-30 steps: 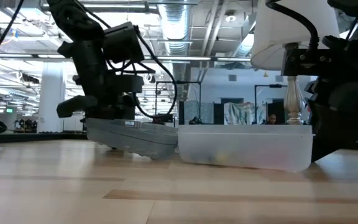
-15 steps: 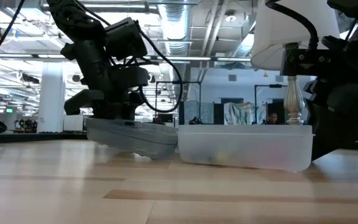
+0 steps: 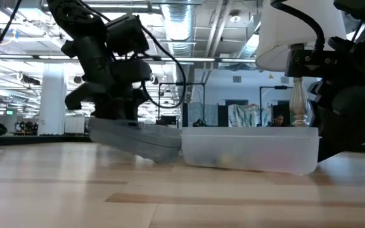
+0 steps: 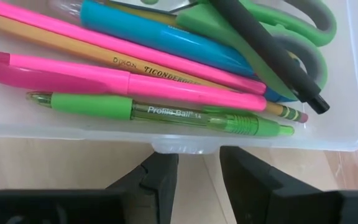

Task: Pick & place school supplies into a supply box
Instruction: Close the black supply box

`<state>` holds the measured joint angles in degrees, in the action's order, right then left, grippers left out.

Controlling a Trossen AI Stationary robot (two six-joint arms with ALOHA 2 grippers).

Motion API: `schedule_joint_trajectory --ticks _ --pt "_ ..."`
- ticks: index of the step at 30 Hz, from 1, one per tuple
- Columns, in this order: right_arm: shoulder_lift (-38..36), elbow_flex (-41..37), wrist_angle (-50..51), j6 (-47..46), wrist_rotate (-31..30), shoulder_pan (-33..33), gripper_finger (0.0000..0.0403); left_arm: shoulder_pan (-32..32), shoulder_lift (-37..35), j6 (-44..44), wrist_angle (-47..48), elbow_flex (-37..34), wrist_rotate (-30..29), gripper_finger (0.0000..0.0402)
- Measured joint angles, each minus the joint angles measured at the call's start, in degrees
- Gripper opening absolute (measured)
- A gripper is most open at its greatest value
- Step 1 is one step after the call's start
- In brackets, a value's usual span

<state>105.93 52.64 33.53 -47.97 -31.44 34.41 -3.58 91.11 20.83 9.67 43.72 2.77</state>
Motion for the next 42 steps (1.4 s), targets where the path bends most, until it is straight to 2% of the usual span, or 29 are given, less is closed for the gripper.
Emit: schedule_joint_trajectory --ticks 14,27,42 --pt "0.09 -0.04 -1.73 2.0 -1.54 -0.04 0.012 3.21 -10.03 -0.41 -2.91 -0.02 1.38 0.0112" --pt "0.17 0.0 -3.22 3.89 -3.25 -0.65 0.012 5.71 -10.21 0.55 -10.41 -0.02 1.3 0.0112" --pt "0.27 -0.03 -13.52 17.84 -3.01 -6.66 0.012 7.58 -10.0 1.96 -17.09 0.0 1.56 0.0112"
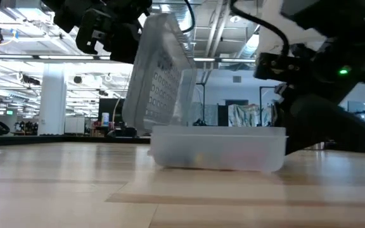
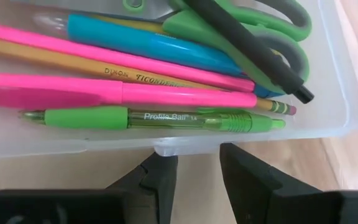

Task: Pick & place school supplies into a supply box
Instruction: Close the black supply box

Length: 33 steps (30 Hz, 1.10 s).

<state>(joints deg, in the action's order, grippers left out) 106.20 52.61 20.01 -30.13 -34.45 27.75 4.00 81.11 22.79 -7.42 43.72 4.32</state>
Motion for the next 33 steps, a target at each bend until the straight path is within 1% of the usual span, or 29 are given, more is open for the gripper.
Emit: schedule_joint_trajectory --ticks 6,10,13,16,19,23,26,29,33 --pt "0.19 -0.06 -6.52 7.48 -0.02 -3.84 0.012 0.12 2.44 0.0 -3.21 0.07 1.83 0.0112" --pt "0.19 -0.06 -7.34 8.49 0.09 -6.31 0.012 0.08 5.13 0.0 -5.16 0.07 1.98 0.0112" --pt "0.17 -0.06 -6.47 8.28 0.14 -7.07 0.012 0.07 6.9 -0.02 -6.6 0.06 2.91 0.0112" --pt "0.08 0.0 -4.66 8.07 0.16 -6.57 0.012 0.08 7.2 -0.32 -5.2 0.04 2.87 0.0112" --pt "-0.71 0.03 -0.75 7.22 0.25 -5.48 0.012 0.08 6.99 -1.0 -3.78 0.04 2.47 0.0112" --pt "-4.0 0.03 5.77 3.58 0.02 -4.09 0.012 0.05 6.63 -1.47 -3.89 0.04 2.46 0.0112" --pt "-8.46 0.03 6.44 3.23 -2.29 -2.59 0.012 0.05 6.63 -2.25 -3.56 0.04 2.44 0.0112" --pt "-12.57 0.05 3.17 7.39 -4.94 -0.98 0.012 0.05 6.63 -2.6 -3.43 0.04 2.44 0.0112" --pt "-15.28 -0.22 -6.53 17.79 -4.59 -0.54 0.012 0.14 6.63 -3.35 -3.38 0.04 2.37 0.0112"
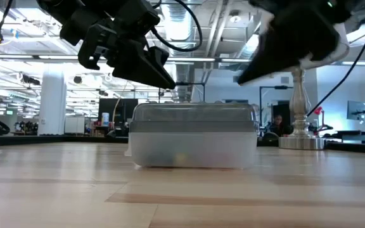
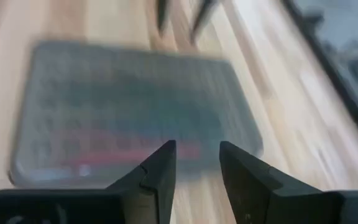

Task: Pick & place school supplies into a supply box
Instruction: Close the black supply box, then return to Home Position

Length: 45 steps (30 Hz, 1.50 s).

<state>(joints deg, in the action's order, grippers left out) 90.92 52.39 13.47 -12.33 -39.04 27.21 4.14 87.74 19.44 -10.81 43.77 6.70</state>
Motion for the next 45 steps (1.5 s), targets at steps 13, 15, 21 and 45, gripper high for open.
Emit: schedule_joint_trajectory --ticks 13,15,21,45 --pt "5.97 -4.93 -18.88 10.88 11.79 -7.15 0.012 3.1 -0.48 -4.28 5.01 -0.02 -6.09 0.0112" --pt "5.92 -6.21 -21.38 10.86 13.38 -7.68 0.012 3.61 -0.48 -4.83 5.45 -0.02 -6.1 0.0112" --pt "5.87 -8.98 -26.44 9.56 16.13 -8.95 0.012 4.24 -0.48 -5.13 5.4 -0.02 -6.08 0.0112" --pt "2.4 -13.78 -38.3 21.54 18.2 -7.46 0.012 4.24 -0.52 -5.7 3.23 -0.02 -7.47 0.0112"
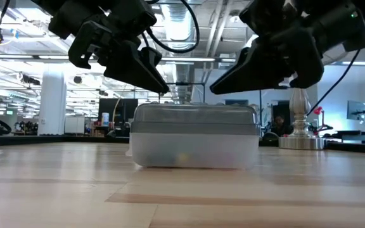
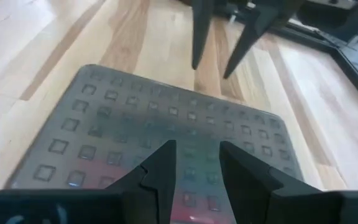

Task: Pick & place school supplies into a supply box
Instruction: Return to Home Position

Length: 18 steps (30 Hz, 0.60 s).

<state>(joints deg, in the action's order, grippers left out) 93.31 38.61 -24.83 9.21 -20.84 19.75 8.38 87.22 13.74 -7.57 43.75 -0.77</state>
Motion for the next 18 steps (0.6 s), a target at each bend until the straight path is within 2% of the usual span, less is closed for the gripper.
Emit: schedule_joint_trajectory --ticks 5,8,10,14,16,18 --pt "-1.66 0.0 4.83 -0.94 -0.96 0.19 0.012 0.59 -0.46 -0.85 0.94 -0.02 -0.16 0.0112" --pt "-2.98 0.0 6.0 -0.11 -1.37 0.83 0.012 2.19 -3.41 -0.6 0.14 -0.11 -1.75 0.0112" --pt "-4.45 0.01 5.12 2.55 -1.51 1.29 0.012 3.74 -6.99 0.71 0.03 -0.09 -7.42 0.0112" --pt "-9.66 0.06 4.27 7.36 -1.51 1.41 0.012 7.19 -16.35 3.37 0.9 -0.07 -22.51 0.0112" --pt "-13.09 0.06 4.44 8.45 -1.81 1.11 0.012 8.62 -21.33 4.45 1.56 -0.02 -25.96 0.0112" --pt "-16.67 0.06 4.48 8.74 -2.79 0.74 0.012 10.11 -26.29 5.47 3.08 -0.04 -25.88 0.0112"
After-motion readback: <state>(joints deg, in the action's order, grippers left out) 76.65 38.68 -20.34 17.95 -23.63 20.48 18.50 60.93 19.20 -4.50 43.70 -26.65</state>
